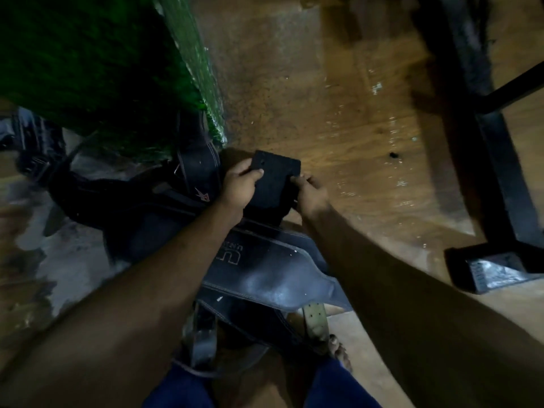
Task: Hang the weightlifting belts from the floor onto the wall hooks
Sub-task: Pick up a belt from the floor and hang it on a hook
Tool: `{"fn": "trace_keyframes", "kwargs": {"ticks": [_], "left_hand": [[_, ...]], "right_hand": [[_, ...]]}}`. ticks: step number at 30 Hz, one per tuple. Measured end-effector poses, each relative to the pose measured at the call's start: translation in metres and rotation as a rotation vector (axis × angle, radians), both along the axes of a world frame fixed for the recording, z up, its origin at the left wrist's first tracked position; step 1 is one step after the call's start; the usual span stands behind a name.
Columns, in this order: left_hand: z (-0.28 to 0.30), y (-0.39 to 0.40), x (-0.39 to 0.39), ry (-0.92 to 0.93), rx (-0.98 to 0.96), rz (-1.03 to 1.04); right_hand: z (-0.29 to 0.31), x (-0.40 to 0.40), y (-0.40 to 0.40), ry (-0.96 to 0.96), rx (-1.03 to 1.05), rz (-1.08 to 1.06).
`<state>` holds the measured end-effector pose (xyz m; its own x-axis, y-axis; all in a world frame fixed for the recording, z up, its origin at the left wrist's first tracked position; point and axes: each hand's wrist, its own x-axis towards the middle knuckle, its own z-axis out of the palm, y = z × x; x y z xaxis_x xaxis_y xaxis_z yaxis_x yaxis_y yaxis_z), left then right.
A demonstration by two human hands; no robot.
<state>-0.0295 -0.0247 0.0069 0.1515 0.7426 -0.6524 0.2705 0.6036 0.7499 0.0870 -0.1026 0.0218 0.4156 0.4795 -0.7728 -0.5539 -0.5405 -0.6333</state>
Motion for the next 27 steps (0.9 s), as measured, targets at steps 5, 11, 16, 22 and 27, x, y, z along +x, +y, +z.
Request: {"fn": "trace_keyframes", "kwargs": {"ticks": [5,11,16,22,27], "left_hand": [[0.106,-0.032,-0.021,-0.059,0.078,-0.071],[0.238,-0.047,-0.053,-0.039,0.052,-0.184],[0.346,-0.057,-0.053,-0.113,0.013,-0.142],[0.438,-0.051,-0.082,-0.166,0.175,-0.151],[0.508,-0.051,-0.118,-0.213,0.246,-0.11]], "right_hand": [[0.102,-0.013,-0.014,0.007,-0.005,0.065],[0.219,-0.03,-0.028,-0.058,0.087,0.18],[0.306,-0.039,-0.039,-0.159,0.181,0.189],[0.397,-0.076,-0.043,-0.272,0.27,0.181],[0.473,-0.108,-0.038,-0.336,0.375,0.223]]}}
